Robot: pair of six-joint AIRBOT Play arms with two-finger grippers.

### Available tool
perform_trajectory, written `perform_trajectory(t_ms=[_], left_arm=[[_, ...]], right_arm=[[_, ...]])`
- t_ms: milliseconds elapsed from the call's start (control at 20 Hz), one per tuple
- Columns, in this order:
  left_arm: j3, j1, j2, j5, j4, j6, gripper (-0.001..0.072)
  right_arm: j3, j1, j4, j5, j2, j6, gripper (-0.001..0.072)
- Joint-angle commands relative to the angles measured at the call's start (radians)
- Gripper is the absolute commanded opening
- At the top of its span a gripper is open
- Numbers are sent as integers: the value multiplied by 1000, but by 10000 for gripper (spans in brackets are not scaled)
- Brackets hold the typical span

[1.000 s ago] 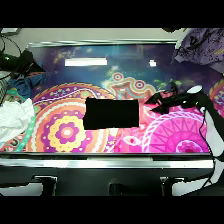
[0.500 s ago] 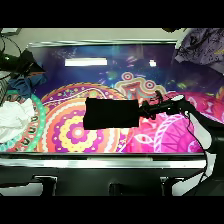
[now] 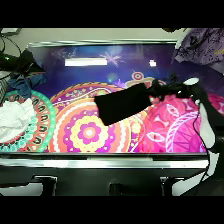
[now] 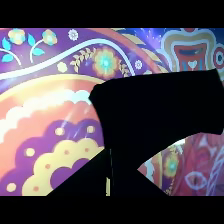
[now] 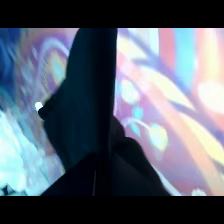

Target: Fold the clothes and pants, and hang the long-sleeved shirts on hangers.

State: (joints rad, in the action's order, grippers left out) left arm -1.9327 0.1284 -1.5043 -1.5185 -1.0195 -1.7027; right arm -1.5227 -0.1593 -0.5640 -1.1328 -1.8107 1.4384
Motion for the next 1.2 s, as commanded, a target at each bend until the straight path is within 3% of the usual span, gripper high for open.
perform_trajectory(t_ms=[0,400,700,950,1150], left_arm=[[0,1,-1,0,-6,1,22],[0,2,-1,0,-29,0,22],[0,2,0,0,-29,0,22],[0,2,0,-1,-29,-1,22],[0,1,0,-1,-29,-4,22]], right_arm=[[-174,-92,-55,-1,1,132,24],[-447,-386,-272,0,1,362,24],[-466,-613,-459,-74,28,550,20],[-344,-705,-713,-232,84,572,22],[-47,-743,-841,-187,243,561,22]])
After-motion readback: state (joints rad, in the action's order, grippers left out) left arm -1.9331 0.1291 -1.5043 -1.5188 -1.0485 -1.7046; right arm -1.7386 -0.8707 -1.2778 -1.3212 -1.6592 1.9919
